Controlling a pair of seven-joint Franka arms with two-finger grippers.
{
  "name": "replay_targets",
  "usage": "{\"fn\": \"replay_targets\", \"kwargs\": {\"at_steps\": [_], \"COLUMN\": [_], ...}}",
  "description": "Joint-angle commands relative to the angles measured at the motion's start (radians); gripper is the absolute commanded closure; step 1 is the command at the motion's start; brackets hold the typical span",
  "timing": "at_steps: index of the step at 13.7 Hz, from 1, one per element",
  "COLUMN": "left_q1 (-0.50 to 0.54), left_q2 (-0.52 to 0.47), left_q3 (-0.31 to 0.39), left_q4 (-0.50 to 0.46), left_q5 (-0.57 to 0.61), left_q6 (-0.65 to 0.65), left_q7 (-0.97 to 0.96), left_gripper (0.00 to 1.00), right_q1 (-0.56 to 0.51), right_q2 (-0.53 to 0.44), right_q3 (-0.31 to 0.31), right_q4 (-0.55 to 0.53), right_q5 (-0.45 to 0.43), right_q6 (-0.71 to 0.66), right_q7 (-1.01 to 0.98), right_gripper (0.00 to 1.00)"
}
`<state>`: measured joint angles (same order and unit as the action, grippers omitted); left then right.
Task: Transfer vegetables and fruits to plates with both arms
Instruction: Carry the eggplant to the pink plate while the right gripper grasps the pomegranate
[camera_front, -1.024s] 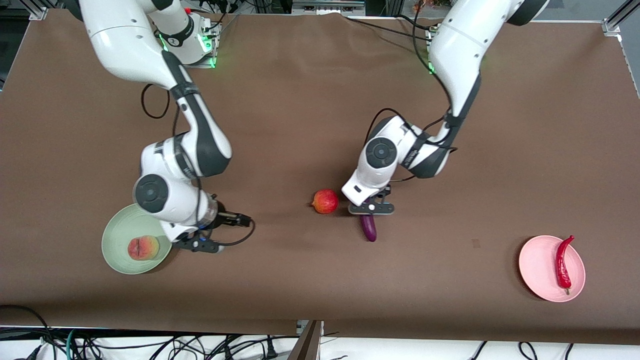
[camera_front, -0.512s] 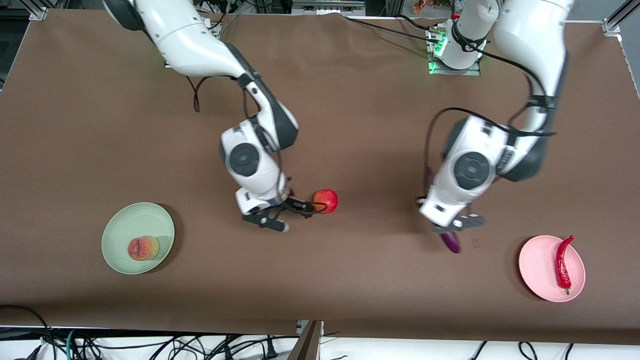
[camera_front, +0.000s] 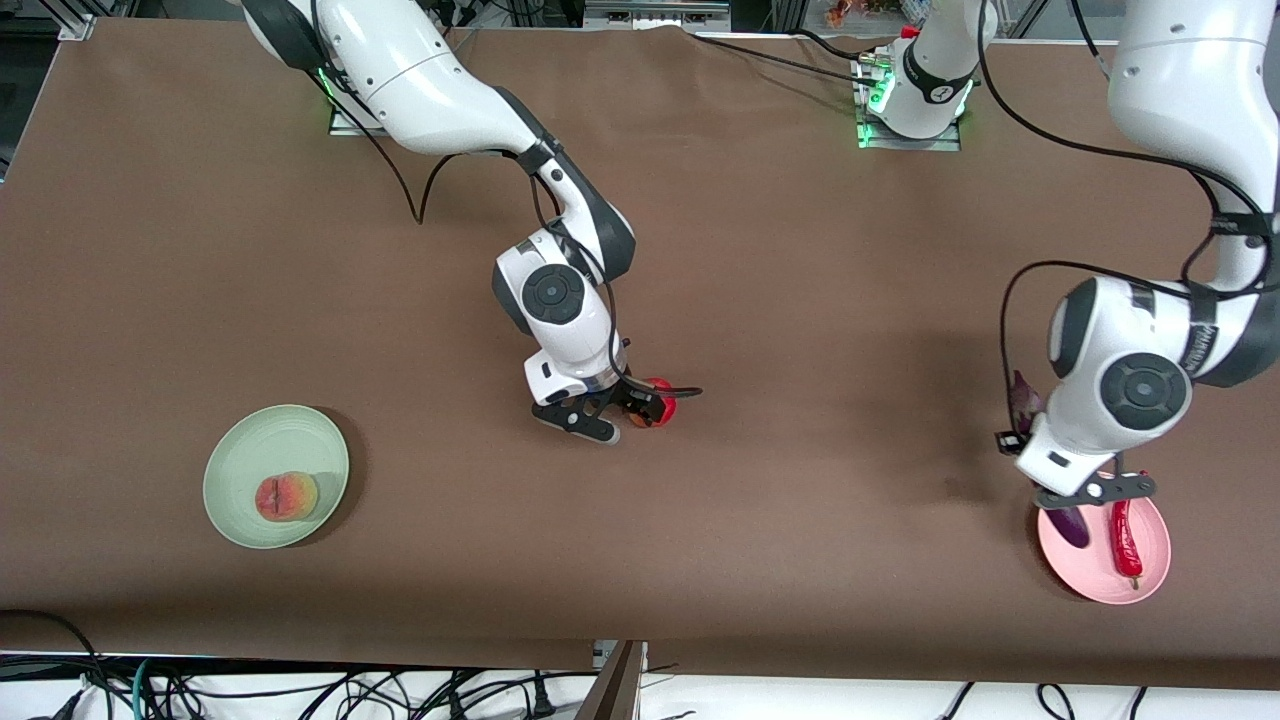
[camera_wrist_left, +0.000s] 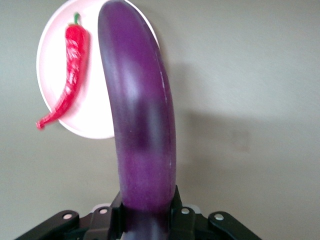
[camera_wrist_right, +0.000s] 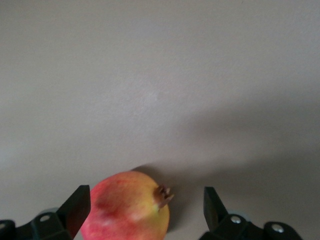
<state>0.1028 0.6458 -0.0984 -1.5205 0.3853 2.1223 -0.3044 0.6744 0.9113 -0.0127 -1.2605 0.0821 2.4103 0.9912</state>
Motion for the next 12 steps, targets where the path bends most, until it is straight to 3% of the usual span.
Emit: {"fn": "replay_targets", "kwargs": {"at_steps": [1,5,12], "left_q1": [0.069,0.156,0.184], "left_q2": [0.086,0.15,0.202], "left_q3": [-0.015,-0.015,-0.015], "left_q4": [0.056,0.066,0.091], "left_q5": [0.032,0.026,0.021], "left_q6": [0.106,0.287,0.36], "left_q7": [0.105,0.234,0.265], "left_gripper": [0.78,0.77,0.75], "right_q1": [0.017,0.05,0.076], "right_q2": [-0.006,-0.002,0.041], "right_q3": [-0.013,-0.013,-0.027], "right_q4": [0.004,0.003,0.003], "right_q5": [-0.016,-0.018,-0.068], "right_q6": [0.004,0.041,0.079], "right_q7": [0.037,0.066,0.099], "right_gripper": [0.0,0.0,0.0]}}
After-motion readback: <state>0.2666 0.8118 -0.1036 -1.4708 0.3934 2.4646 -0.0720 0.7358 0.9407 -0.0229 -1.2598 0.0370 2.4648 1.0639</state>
